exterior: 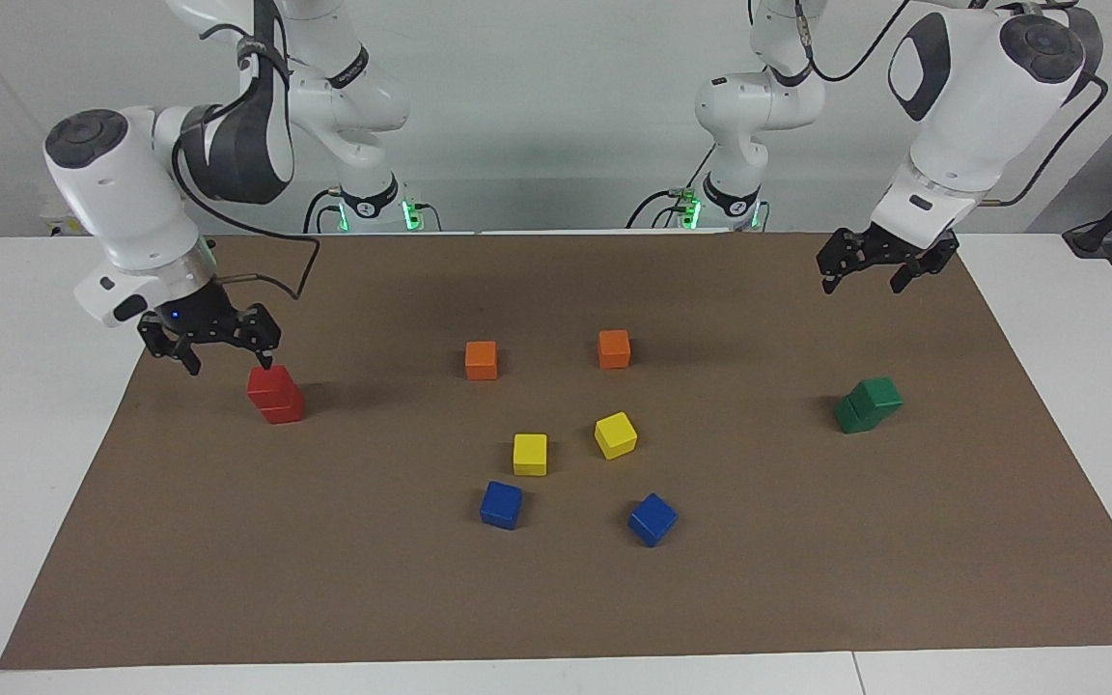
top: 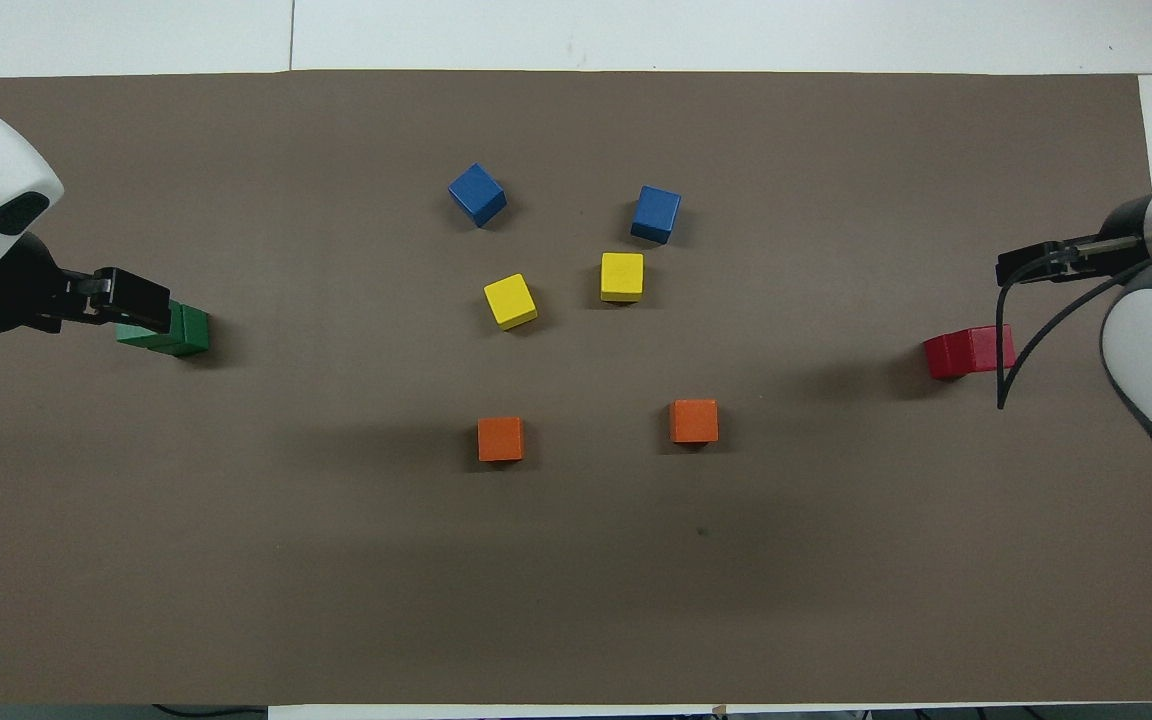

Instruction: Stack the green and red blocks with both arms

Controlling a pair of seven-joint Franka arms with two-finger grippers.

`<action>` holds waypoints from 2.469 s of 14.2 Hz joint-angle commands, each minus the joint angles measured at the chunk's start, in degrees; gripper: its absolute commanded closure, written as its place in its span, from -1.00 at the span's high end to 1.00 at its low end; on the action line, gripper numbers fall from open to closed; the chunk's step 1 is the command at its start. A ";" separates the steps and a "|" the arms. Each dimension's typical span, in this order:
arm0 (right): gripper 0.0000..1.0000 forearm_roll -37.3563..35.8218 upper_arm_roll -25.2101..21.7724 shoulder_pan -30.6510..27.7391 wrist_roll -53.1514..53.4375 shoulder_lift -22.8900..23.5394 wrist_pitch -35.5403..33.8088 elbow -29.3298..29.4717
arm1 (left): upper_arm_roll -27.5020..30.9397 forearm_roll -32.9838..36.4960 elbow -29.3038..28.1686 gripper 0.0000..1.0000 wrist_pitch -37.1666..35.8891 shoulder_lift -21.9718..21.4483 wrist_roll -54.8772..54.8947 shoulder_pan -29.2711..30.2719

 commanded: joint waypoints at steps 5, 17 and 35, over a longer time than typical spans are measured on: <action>1.00 0.60 0.36 -0.45 0.78 -10.40 -13.19 0.02 | 0.63 -0.36 -0.09 1.00 -0.54 -0.58 -0.17 -0.96; 1.00 0.69 0.36 -0.45 3.76 -5.04 -23.31 9.96 | 0.63 -0.27 -0.09 1.00 -0.54 -0.67 -0.17 -0.96; 1.00 0.60 0.36 -0.72 3.85 -4.95 -23.13 9.52 | 0.63 -0.36 -0.09 1.00 -0.54 -0.67 -0.17 -0.96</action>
